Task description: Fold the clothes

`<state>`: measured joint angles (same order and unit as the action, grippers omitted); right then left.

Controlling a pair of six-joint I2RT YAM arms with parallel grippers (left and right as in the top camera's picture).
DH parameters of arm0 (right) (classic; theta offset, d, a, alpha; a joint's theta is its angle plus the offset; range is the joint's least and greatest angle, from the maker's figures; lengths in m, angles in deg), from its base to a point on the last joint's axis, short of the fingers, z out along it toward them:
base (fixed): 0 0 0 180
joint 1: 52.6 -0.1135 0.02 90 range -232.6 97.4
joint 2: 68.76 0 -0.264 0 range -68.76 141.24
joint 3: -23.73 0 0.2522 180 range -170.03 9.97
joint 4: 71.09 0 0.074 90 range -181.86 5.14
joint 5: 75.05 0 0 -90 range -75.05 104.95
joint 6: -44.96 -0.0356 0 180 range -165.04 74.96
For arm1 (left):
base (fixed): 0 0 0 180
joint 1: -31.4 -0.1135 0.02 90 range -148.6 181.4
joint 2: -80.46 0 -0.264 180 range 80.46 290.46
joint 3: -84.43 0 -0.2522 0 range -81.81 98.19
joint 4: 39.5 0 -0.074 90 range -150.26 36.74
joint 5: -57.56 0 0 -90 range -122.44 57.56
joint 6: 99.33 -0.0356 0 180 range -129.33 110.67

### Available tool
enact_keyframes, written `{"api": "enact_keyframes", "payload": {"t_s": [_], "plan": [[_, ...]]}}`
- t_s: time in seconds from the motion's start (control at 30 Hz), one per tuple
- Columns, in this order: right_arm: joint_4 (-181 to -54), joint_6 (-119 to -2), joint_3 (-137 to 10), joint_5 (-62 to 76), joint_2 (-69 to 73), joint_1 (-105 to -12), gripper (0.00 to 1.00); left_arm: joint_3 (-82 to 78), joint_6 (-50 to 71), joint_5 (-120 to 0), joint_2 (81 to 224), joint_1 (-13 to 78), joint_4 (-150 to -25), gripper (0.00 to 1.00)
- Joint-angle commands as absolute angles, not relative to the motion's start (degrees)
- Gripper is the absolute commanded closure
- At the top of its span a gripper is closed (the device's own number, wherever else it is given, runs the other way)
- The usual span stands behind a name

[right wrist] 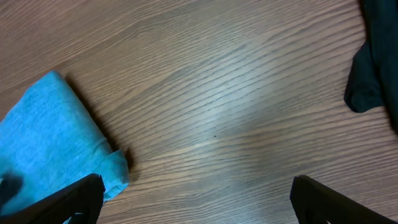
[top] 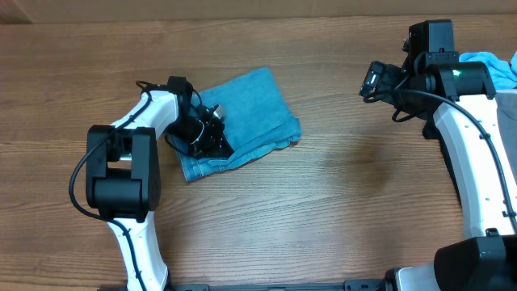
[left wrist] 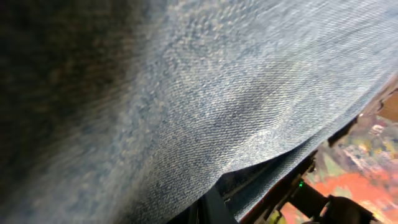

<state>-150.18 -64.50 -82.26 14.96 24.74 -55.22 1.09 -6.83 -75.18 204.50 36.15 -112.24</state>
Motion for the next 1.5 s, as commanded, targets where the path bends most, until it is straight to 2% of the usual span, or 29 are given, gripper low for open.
{"api": "enact_keyframes", "payload": {"t_s": [0.0,0.2,0.4,0.8,1.03,1.3,1.47], "plan": [[-149.87,-64.28,-81.91,15.33,24.61,-55.11,0.00,9.28,-8.03,-76.01,203.46,35.12,-114.80,0.96],[-149.89,-64.28,-81.91,15.33,24.61,-55.11,0.00,17.41,-7.92,-75.46,198.32,34.60,-117.73,0.96],[-149.87,-64.28,-81.91,15.33,24.61,-55.11,0.00,16.12,-5.84,-65.01,198.12,32.92,-117.44,0.96],[-149.89,-64.28,-81.91,15.33,24.61,-55.11,0.00,2.44,0.01,-60.82,198.32,23.21,-104.17,0.96],[-149.89,-64.28,-81.91,15.33,24.61,-55.11,0.00,-7.22,0.08,-58.83,198.32,21.66,-96.63,0.96],[-149.89,-64.28,-81.91,15.33,24.61,-55.11,0.00,6.20,0.10,-70.04,195.06,22.12,-106.01,0.96],[-149.89,-64.28,-81.91,15.33,24.61,-55.11,0.00,12.93,3.40,-70.37,189.34,23.34,-110.88,0.96]]}}
